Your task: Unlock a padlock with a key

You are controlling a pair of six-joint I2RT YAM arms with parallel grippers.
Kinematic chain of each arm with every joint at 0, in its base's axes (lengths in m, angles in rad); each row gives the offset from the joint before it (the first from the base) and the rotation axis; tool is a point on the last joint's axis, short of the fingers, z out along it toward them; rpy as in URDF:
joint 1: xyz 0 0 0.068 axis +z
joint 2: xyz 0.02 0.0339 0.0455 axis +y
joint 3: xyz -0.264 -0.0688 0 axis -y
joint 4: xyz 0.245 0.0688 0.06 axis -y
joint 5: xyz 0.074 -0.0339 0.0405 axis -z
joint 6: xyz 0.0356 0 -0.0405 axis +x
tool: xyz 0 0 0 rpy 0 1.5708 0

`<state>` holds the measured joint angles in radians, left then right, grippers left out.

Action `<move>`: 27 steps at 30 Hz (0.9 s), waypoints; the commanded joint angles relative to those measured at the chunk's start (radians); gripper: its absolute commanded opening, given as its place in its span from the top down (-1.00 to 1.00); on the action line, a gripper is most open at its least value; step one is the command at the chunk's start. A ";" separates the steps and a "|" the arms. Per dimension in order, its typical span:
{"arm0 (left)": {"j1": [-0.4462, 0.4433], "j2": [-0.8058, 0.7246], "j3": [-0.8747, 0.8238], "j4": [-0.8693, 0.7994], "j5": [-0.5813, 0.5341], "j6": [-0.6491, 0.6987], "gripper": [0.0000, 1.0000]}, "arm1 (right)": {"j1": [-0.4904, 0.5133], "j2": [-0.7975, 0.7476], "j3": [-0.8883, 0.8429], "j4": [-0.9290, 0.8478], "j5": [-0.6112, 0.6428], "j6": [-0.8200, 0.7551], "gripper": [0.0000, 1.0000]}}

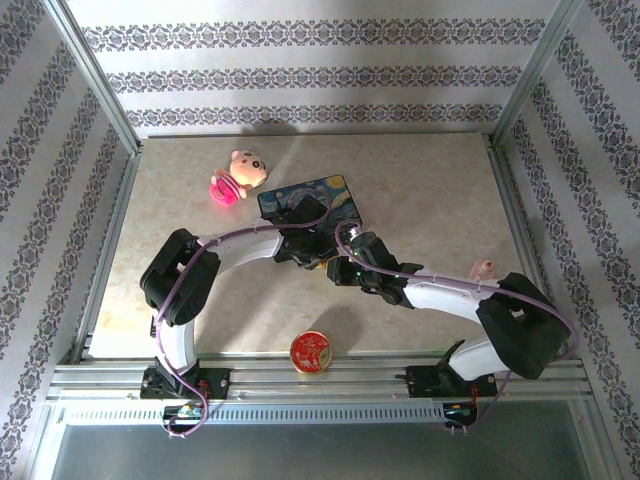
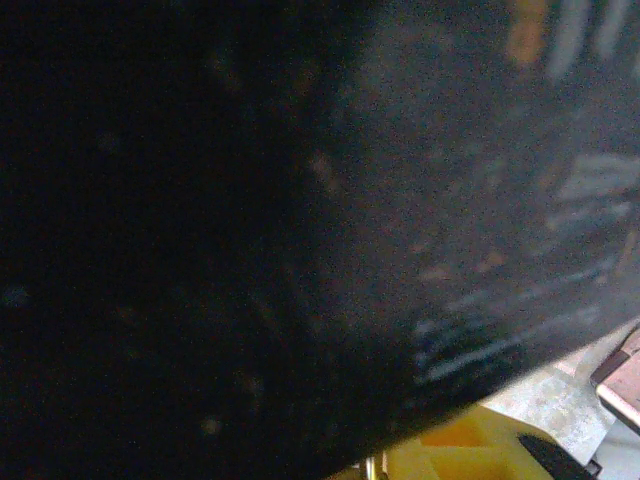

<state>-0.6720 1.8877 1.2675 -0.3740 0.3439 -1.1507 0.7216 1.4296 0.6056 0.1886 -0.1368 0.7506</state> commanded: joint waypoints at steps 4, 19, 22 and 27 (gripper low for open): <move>0.011 0.005 -0.036 -0.023 0.086 -0.031 0.26 | -0.016 0.042 -0.031 0.122 -0.012 0.058 1.00; 0.018 -0.167 -0.258 0.303 -0.032 0.083 -0.51 | -0.056 0.082 -0.086 0.314 -0.058 0.158 1.00; 0.017 -0.209 -0.321 0.417 -0.083 0.126 -0.52 | -0.060 0.098 -0.083 0.351 -0.066 0.172 1.00; 0.017 -0.246 -0.392 0.579 -0.136 0.191 -0.39 | -0.065 0.125 -0.078 0.402 -0.091 0.201 1.00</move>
<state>-0.6598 1.6711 0.8978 0.0525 0.2642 -1.0351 0.6704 1.5387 0.5270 0.4942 -0.2272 0.9192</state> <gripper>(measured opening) 0.701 0.043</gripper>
